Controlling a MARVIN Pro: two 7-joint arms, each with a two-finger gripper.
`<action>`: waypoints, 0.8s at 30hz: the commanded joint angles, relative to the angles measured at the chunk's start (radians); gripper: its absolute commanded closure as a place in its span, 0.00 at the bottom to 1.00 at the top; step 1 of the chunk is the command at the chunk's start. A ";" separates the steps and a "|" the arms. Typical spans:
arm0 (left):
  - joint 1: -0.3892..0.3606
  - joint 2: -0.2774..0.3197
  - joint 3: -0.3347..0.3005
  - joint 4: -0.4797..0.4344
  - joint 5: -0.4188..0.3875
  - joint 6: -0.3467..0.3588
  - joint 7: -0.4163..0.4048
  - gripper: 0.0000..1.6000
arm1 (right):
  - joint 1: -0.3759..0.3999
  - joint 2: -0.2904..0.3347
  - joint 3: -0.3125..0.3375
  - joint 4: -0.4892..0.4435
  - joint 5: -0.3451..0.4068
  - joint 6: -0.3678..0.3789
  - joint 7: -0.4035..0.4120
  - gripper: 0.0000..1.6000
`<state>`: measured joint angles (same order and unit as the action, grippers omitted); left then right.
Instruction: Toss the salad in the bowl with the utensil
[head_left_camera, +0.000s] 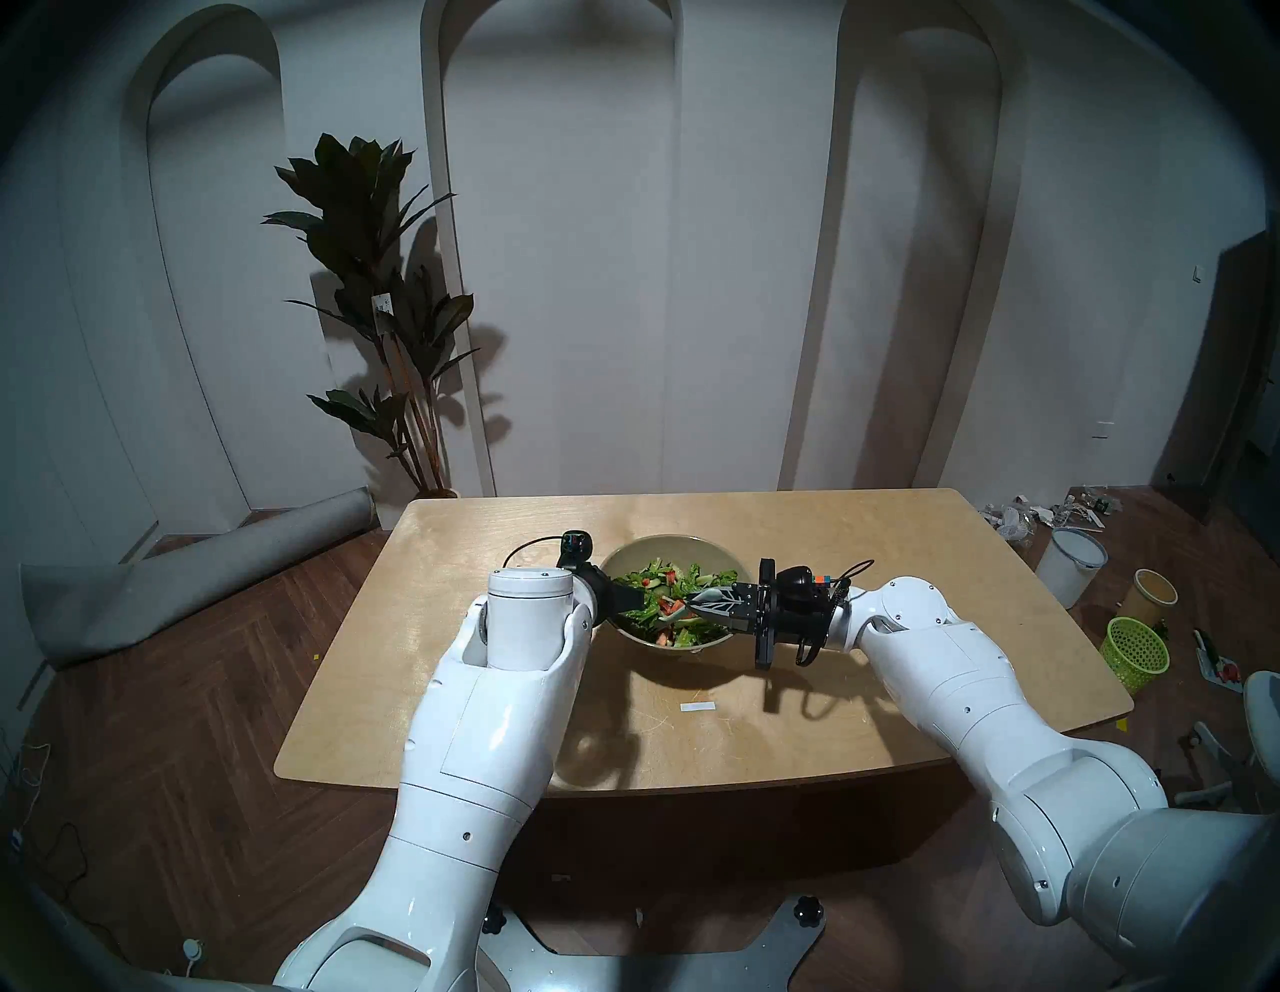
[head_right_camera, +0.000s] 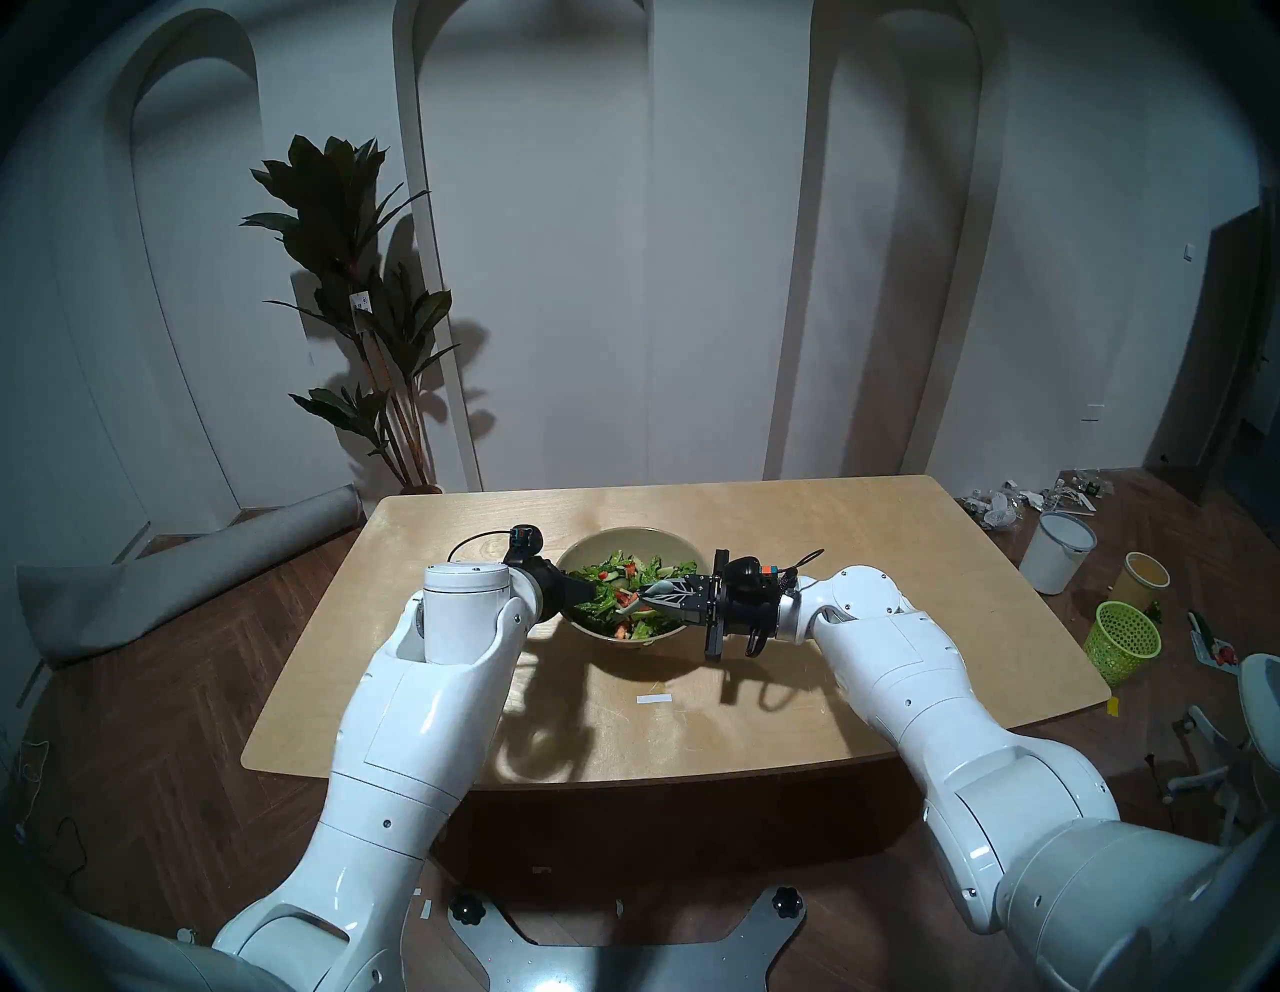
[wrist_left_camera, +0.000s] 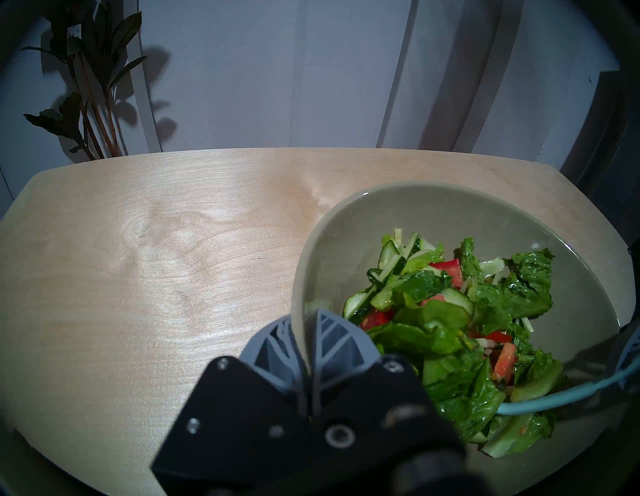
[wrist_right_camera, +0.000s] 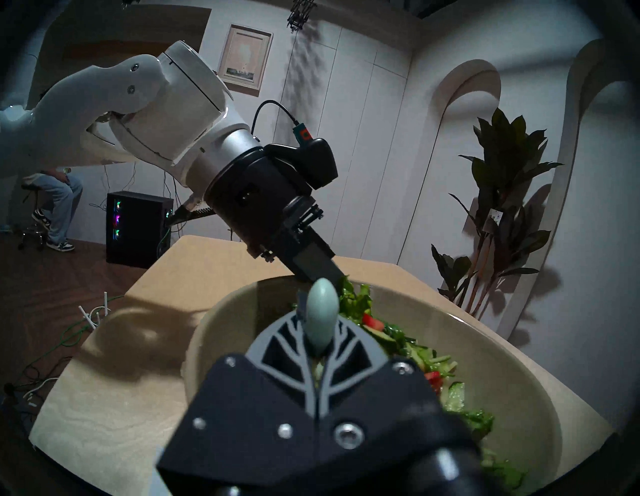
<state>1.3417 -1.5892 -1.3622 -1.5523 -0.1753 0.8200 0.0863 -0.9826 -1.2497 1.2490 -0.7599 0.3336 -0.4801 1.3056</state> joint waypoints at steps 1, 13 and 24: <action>-0.011 -0.002 0.003 -0.008 0.000 0.002 -0.001 1.00 | 0.017 -0.003 0.029 -0.011 0.009 -0.024 -0.041 1.00; -0.011 -0.002 0.003 -0.008 0.000 0.002 -0.002 1.00 | -0.010 0.020 0.084 -0.073 0.022 -0.020 -0.084 1.00; -0.011 -0.002 0.003 -0.008 0.000 0.002 -0.002 1.00 | -0.034 0.048 0.119 -0.116 0.029 -0.008 -0.114 1.00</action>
<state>1.3417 -1.5893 -1.3621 -1.5523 -0.1753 0.8200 0.0861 -1.0076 -1.2182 1.3435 -0.8307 0.3480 -0.4971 1.2118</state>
